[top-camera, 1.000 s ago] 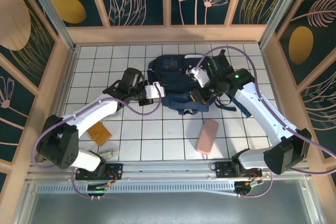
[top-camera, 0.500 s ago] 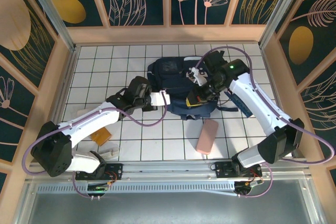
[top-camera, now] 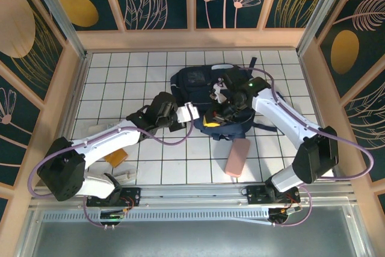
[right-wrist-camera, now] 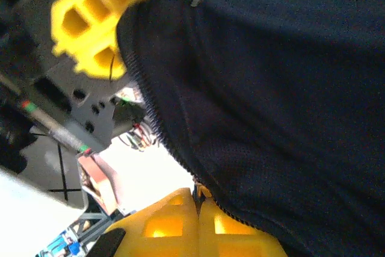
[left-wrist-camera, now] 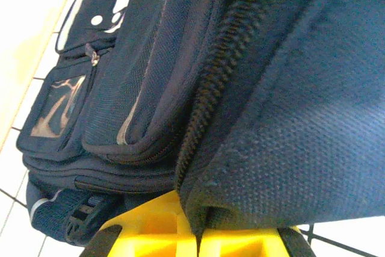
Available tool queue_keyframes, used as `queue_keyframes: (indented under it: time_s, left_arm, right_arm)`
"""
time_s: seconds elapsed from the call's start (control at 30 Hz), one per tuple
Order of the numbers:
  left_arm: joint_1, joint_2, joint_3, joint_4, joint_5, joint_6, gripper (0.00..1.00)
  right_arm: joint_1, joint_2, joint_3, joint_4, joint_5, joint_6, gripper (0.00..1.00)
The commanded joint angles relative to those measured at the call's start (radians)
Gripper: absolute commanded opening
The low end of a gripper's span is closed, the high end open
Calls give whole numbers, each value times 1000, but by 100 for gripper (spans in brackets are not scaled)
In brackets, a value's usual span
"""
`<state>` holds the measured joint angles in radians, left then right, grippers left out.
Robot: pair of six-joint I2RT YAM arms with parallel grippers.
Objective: Pack the student bag
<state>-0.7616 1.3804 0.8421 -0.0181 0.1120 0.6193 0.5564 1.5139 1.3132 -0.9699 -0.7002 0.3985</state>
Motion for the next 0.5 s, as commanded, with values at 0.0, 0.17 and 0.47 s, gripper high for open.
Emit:
queue_keyframes:
  time_s: [0.0, 0.17, 0.47]
  left_arm:
    - [-48, -98, -9, 201, 201, -81, 0]
    - [-47, -210, -73, 135, 136, -80, 0]
    - [-47, -139, -25, 77, 81, -87, 0]
  right_arm:
    - [-53, 78, 42, 23, 196, -182, 0]
    - [-77, 181, 134, 101, 428, -300, 0]
    - [-62, 380, 390, 158, 377, -353, 0]
